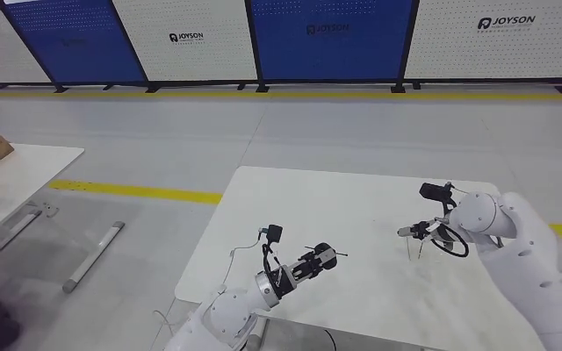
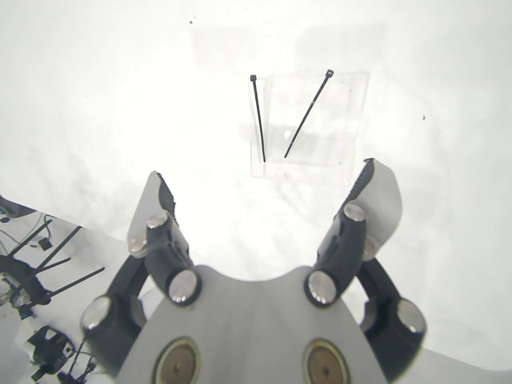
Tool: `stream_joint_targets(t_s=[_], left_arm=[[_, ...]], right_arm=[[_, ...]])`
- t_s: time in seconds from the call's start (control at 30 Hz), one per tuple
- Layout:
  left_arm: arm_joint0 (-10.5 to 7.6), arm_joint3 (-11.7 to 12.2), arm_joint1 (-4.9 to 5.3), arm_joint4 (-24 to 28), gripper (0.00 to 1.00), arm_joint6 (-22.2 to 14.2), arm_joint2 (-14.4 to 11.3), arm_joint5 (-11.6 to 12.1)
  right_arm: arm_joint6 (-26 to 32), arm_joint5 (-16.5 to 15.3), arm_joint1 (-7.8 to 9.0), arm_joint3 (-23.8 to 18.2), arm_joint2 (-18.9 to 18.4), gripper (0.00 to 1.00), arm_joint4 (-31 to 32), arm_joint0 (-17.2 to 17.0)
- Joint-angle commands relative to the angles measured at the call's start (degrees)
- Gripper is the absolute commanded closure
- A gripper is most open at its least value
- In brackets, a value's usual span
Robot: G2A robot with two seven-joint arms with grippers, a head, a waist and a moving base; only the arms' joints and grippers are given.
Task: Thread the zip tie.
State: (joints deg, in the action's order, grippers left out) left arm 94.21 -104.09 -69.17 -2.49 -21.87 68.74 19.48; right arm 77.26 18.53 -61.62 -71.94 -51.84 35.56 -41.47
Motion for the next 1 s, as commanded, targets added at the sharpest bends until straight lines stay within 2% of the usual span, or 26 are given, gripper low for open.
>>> stream_joint_targets(t_s=[0.0,0.13,0.17,0.2,0.23,0.33,0.6,0.97], left_arm=[[0.00,0.00,0.00,0.00,1.00,0.00,0.00,0.00],[0.00,0.00,0.00,0.00,1.00,0.00,0.00,0.00],[0.00,0.00,0.00,0.00,1.00,0.00,0.00,0.00],[0.00,0.00,0.00,0.00,1.00,0.00,0.00,0.00],[0.00,0.00,0.00,0.00,1.00,0.00,0.00,0.00],[0.00,0.00,0.00,0.00,1.00,0.00,0.00,0.00],[0.00,0.00,0.00,0.00,1.00,0.00,0.00,0.00],[0.00,0.00,0.00,0.00,1.00,0.00,0.00,0.00]], right_arm=[[0.65,0.92,-0.23,0.72,0.41,0.00,0.23,0.67],[1.07,0.85,-1.07,3.15,1.61,0.00,-0.80,2.39],[0.97,0.88,-1.22,3.69,1.70,0.04,-1.12,2.70],[0.91,0.82,-1.37,4.27,1.80,0.32,-1.47,3.01],[1.10,0.57,-1.47,4.65,1.92,0.50,-1.64,3.22],[1.56,0.54,-1.70,6.18,2.20,0.62,-1.62,3.97],[2.05,0.95,-2.85,11.11,3.73,0.61,-0.82,5.83],[2.14,0.95,-5.89,19.65,6.60,0.62,-1.18,9.30]])
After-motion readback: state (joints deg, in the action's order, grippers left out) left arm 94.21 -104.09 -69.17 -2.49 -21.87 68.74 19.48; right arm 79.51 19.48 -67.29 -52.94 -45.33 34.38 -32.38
